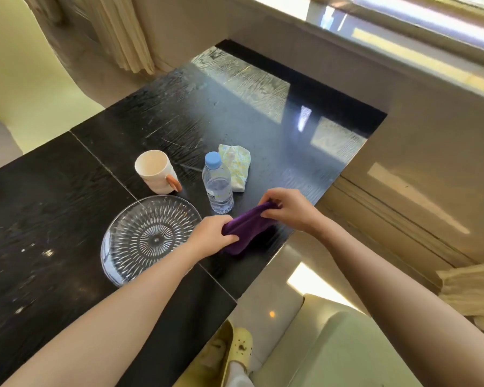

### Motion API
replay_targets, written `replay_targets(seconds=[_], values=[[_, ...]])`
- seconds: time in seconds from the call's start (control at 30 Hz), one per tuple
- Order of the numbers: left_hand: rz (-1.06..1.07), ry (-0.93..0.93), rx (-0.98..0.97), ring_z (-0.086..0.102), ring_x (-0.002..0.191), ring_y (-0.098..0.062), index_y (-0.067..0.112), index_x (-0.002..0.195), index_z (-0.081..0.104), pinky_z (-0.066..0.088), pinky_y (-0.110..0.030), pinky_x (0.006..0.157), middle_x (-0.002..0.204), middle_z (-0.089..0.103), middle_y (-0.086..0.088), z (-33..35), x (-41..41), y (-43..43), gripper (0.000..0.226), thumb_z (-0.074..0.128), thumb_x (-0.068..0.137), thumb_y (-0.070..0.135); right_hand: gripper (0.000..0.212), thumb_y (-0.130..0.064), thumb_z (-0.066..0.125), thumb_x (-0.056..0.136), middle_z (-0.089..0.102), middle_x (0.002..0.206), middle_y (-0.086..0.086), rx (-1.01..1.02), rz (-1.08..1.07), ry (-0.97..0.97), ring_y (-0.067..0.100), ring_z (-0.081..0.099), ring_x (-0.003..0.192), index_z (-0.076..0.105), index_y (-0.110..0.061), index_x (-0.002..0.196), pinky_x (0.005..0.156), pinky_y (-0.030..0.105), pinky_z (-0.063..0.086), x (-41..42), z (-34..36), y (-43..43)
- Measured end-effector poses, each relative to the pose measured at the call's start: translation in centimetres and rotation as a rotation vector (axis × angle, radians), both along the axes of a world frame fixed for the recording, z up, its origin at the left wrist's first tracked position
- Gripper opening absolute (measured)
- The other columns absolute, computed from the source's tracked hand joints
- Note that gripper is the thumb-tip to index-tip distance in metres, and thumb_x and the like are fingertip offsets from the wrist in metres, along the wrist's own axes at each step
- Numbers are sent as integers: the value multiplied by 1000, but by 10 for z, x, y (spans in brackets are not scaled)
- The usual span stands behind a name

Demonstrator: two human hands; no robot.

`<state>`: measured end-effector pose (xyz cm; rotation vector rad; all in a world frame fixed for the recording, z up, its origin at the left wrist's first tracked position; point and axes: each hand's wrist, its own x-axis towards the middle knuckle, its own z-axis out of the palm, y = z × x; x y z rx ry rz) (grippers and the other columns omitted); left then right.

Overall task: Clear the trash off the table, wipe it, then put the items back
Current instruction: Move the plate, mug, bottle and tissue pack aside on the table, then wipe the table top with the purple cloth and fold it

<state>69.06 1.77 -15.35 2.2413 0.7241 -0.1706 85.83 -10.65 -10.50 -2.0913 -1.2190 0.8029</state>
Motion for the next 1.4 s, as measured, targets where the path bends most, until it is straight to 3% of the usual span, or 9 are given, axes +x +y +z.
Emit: replay_targets(seconds=[0.1,0.37,0.53,0.63,0.73,0.87,0.97,1.2,1.4], values=[[35,-76,35,54,74,-20,19,73,58,36,-31,64,69,57,5,22,-16,6,12,68,78,22,10,-5,69,78,61,76,-1,48,-43,-36,12,53,70,69,-9,87,62,7,39,-15,20,-3],[27,-341,145,62,84,-23,14,100,68,49,-40,77,87,69,-3,101,-101,7,20,66,83,24,14,-11,68,83,70,88,8,108,-144,-83,9,57,72,72,-8,96,65,4,43,-86,77,-21],[34,-384,199,63,86,-21,14,101,71,50,-39,78,92,72,-4,136,-187,9,21,67,84,24,11,-14,67,84,70,86,12,116,-93,-162,10,57,71,71,-9,93,72,25,49,-166,104,-22],[55,-364,222,64,85,-21,14,99,72,49,-40,79,90,72,-4,158,-246,10,19,66,84,24,11,-14,67,84,69,85,10,138,-52,-161,14,58,74,71,-8,92,79,31,52,-219,121,-17],[71,-310,234,64,87,-19,16,101,71,50,-40,81,92,72,-4,182,-301,13,20,66,84,26,5,-14,69,83,66,80,3,134,24,-162,11,59,69,70,-15,88,70,14,50,-261,138,-5],[155,-288,285,63,86,-15,19,101,71,50,-37,79,94,72,0,205,-381,14,19,65,85,28,11,-17,71,81,70,74,4,168,173,-161,12,63,67,67,-25,75,71,21,50,-320,154,18],[271,-271,326,62,84,-12,23,100,70,49,-33,76,91,71,4,210,-442,7,17,65,85,28,11,-18,71,82,63,63,-12,202,306,-166,0,58,58,68,-26,75,58,7,44,-368,160,38],[654,-248,392,57,78,2,26,98,70,41,-15,66,78,60,23,187,-567,-41,16,67,83,28,5,-21,69,83,71,85,4,233,542,-108,18,65,78,69,-20,88,74,32,51,-481,139,63],[826,-114,299,53,76,6,23,101,69,37,-13,65,83,60,19,138,-647,-96,17,66,84,23,11,-16,67,84,63,78,-2,165,658,-82,14,56,76,69,-10,93,66,24,41,-569,86,47]])
